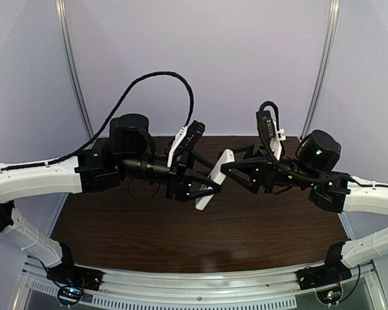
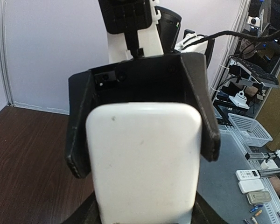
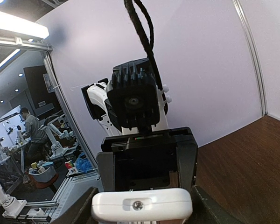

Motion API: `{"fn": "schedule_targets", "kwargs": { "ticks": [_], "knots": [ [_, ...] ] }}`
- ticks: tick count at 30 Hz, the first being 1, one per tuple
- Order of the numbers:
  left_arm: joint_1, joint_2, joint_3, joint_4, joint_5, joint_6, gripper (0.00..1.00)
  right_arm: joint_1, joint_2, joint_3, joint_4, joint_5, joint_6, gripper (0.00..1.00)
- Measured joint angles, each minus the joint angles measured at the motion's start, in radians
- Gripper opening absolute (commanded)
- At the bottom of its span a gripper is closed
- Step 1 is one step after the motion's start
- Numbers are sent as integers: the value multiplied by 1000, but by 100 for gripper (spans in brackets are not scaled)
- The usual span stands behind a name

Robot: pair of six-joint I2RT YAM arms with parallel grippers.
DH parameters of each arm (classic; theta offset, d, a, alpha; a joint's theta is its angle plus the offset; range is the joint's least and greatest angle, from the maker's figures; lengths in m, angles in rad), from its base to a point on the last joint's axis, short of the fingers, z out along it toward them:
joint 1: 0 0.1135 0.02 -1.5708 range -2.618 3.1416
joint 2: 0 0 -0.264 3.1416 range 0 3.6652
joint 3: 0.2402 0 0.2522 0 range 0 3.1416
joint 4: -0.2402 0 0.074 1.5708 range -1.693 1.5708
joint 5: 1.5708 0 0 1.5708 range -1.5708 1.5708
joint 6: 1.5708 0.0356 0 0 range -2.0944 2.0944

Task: Load the batteries into the remote control
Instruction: Pass from the left arm to the right

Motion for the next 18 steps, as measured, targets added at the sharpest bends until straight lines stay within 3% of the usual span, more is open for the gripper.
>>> {"fn": "schedule_targets", "kwargs": {
  "ticks": [4,7,11,13,14,18],
  "knots": [
    [2,0,-6,7,-3,-22,32,5,2,6,-2,0,-19,45],
    [7,0,-11,17,-3,-37,40,5,2,11,-13,7,-34,35],
    [13,0,-23,30,-2,-45,71,5,3,17,-37,9,-41,26],
    [14,-4,-29,35,-7,-42,92,6,3,25,-60,12,-40,25],
    [19,-8,-34,31,-16,-42,97,6,3,31,-74,16,-40,24],
    [62,-55,-51,10,-58,-37,98,-1,2,66,-172,48,-49,21]
  ]
}}
